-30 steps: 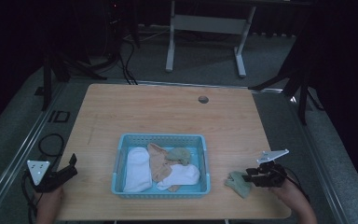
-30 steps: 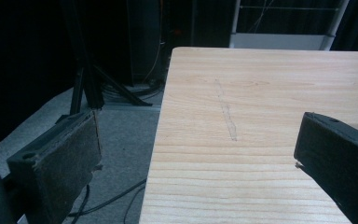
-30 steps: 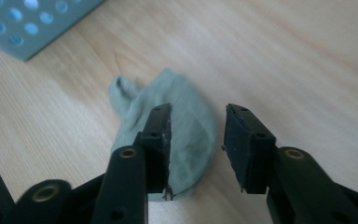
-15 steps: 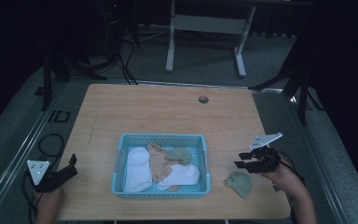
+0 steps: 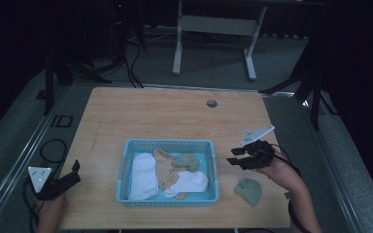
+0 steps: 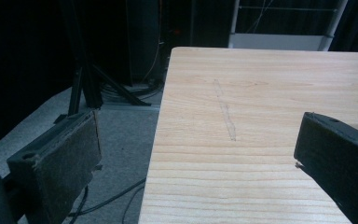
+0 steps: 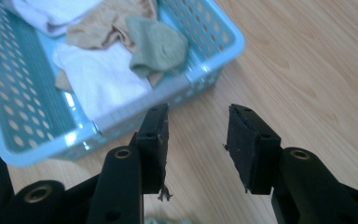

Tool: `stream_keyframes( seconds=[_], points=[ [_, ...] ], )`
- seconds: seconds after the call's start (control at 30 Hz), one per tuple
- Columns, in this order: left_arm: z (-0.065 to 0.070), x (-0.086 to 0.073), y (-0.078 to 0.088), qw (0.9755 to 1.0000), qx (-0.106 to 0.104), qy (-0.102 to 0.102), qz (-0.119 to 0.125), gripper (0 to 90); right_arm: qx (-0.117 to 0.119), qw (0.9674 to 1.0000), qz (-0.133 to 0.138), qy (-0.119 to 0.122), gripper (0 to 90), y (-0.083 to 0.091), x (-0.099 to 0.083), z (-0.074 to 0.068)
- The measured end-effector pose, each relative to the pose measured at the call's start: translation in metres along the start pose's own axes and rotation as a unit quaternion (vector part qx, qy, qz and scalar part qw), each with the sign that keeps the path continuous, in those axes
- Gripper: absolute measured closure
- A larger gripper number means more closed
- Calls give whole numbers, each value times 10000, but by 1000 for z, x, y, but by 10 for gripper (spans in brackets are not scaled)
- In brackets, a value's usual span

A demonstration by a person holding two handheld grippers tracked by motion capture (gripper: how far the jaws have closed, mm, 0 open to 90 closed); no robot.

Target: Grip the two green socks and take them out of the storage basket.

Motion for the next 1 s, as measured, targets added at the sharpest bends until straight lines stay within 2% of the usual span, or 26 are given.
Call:
stream_keyframes(
  seconds=[0.1,0.4,0.67,1.0],
  points=[
    [0,0,0,10000,-1,10,2,7,106,9998,-11,191,588,-5,10,-8],
    [0,0,0,10000,-13,35,-1,7,282,9985,-149,450,588,-27,30,-22],
    [0,0,0,10000,-29,49,12,7,428,9966,-355,612,587,-52,39,-30],
    [0,0,0,10000,-46,49,9,7,555,9942,-626,683,565,-81,44,-36]
  ],
)
Point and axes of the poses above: each handheld gripper's, and its own axes: y roughly backward along the jaws, x roughly out of its top, z roughly to its right, the point moved 7 cm from there along -y, roughly forward along the jaws, and after that the axes turned 7 degrees about z, right-handed, at the moved point
